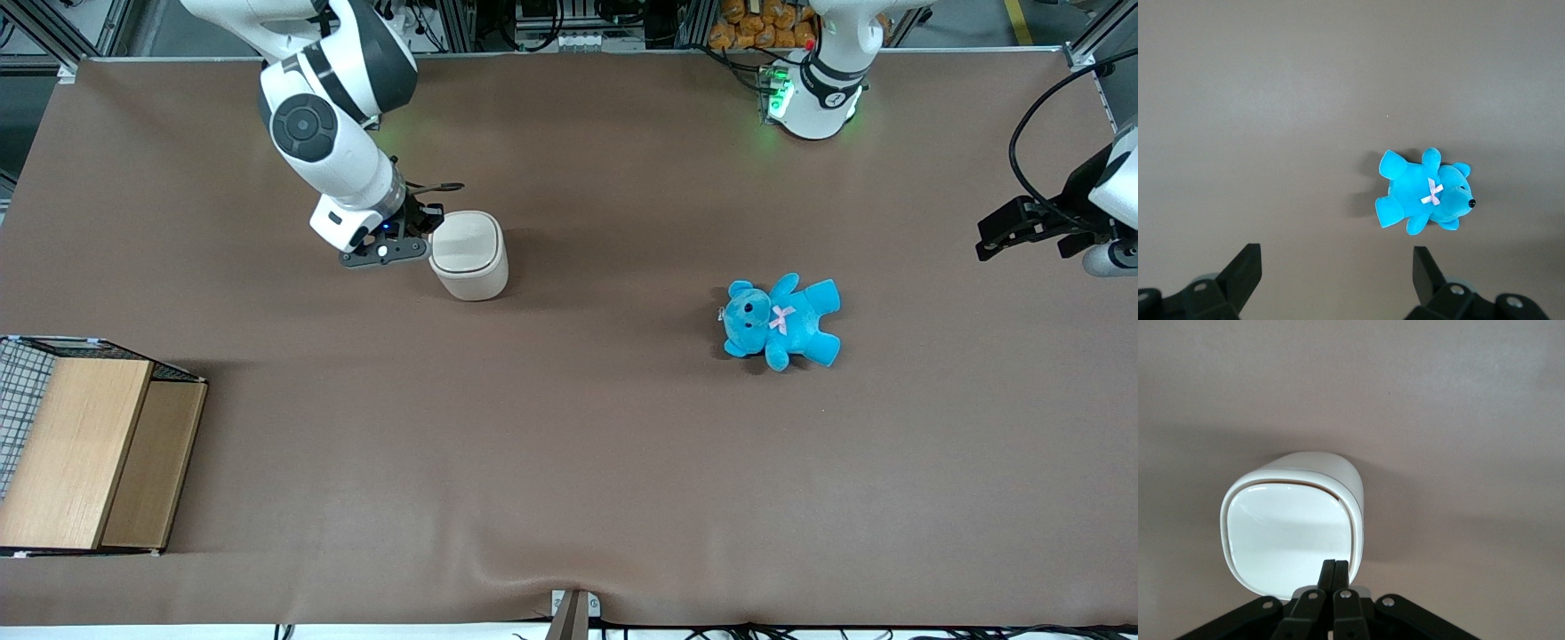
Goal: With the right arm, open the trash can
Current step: 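Move the right gripper over to the white trash can's lid, then lower the right gripper fingers onto the lid's edge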
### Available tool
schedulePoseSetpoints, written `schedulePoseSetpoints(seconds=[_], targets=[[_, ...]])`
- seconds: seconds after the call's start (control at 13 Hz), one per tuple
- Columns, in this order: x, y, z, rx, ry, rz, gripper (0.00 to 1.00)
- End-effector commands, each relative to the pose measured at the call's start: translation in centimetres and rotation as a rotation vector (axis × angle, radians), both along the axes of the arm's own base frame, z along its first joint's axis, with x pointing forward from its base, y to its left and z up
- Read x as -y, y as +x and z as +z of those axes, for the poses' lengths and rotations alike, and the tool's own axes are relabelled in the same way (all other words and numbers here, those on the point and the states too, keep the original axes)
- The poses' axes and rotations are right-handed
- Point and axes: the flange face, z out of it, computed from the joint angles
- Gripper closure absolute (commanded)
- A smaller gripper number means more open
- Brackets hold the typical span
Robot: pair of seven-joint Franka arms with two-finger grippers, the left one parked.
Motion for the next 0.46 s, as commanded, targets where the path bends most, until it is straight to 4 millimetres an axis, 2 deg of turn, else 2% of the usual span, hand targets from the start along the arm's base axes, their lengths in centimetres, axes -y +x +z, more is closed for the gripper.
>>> schedulePoseSetpoints(seconds=[0.0,0.38], targets=[[-0.9,-0.9,-2.2,-0.009,0.012,-0.004,1.0],[-1.7,-1.7,-4.9,-0.023,0.018,0.013,1.0]])
